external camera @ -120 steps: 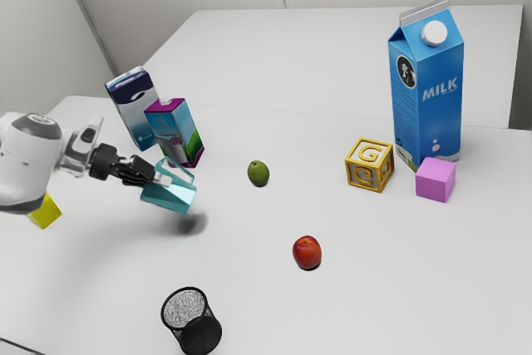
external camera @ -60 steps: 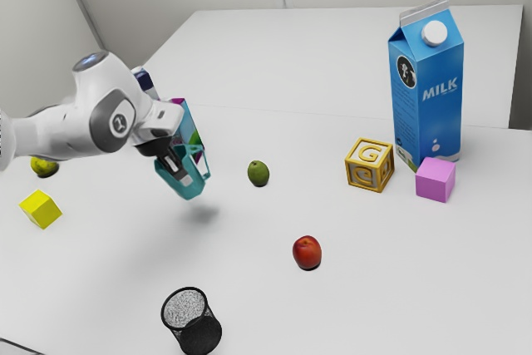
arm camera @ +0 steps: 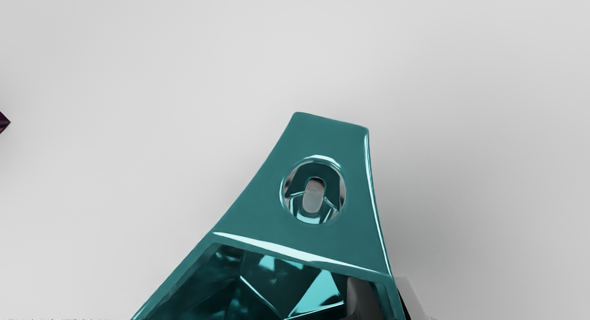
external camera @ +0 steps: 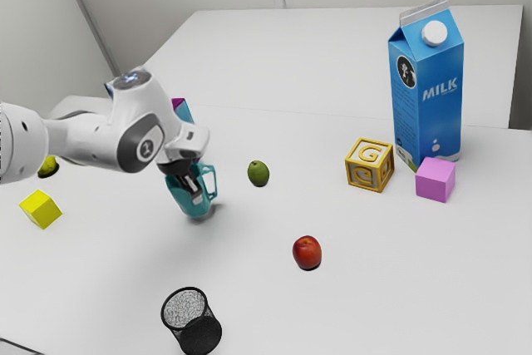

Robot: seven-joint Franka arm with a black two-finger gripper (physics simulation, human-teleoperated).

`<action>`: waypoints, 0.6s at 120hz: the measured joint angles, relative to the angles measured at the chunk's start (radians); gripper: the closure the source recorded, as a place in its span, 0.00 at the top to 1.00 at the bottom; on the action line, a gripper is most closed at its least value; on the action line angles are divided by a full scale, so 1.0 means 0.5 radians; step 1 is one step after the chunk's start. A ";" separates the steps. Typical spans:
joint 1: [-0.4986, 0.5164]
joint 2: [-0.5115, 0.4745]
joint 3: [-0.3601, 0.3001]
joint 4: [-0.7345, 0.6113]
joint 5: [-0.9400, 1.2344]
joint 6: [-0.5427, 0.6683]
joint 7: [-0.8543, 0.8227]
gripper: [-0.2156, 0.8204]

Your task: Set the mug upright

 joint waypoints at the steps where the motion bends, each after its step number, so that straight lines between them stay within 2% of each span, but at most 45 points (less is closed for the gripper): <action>1: 0.000 0.003 0.000 0.000 0.001 0.001 -0.006 0.04; 36: -0.014 0.051 -0.009 -0.004 0.056 0.017 -0.170 0.04; 72: -0.020 0.052 -0.009 -0.012 0.036 0.013 -0.240 0.21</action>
